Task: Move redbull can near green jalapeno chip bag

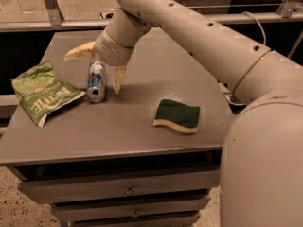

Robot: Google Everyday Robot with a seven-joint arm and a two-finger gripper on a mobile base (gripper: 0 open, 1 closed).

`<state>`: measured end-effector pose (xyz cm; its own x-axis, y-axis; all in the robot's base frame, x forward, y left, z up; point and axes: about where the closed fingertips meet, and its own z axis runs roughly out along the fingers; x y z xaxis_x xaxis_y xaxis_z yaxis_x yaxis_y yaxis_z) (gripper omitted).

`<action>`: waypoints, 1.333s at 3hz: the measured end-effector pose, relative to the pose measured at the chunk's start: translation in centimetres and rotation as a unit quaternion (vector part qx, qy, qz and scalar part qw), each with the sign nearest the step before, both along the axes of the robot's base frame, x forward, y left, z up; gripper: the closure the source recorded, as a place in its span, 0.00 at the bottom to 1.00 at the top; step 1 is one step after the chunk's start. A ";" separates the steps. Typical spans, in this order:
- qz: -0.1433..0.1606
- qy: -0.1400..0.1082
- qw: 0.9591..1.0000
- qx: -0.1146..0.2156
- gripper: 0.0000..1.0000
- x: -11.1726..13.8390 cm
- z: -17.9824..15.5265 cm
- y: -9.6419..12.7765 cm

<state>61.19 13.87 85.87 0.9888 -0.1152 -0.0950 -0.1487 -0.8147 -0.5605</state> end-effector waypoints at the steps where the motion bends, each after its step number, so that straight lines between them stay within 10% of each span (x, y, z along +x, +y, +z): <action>1: 0.000 0.000 1.000 0.000 0.00 0.0 0.1 0.0; 4: -0.004 -0.001 1.000 0.002 0.11 -0.1 0.6 -0.3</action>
Offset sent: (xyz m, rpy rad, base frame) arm -0.0144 -0.2347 0.0983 0.3369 -0.1699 -0.6535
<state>61.14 13.58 86.44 0.9880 -0.1236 -0.0926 -0.1544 -0.8113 -0.5638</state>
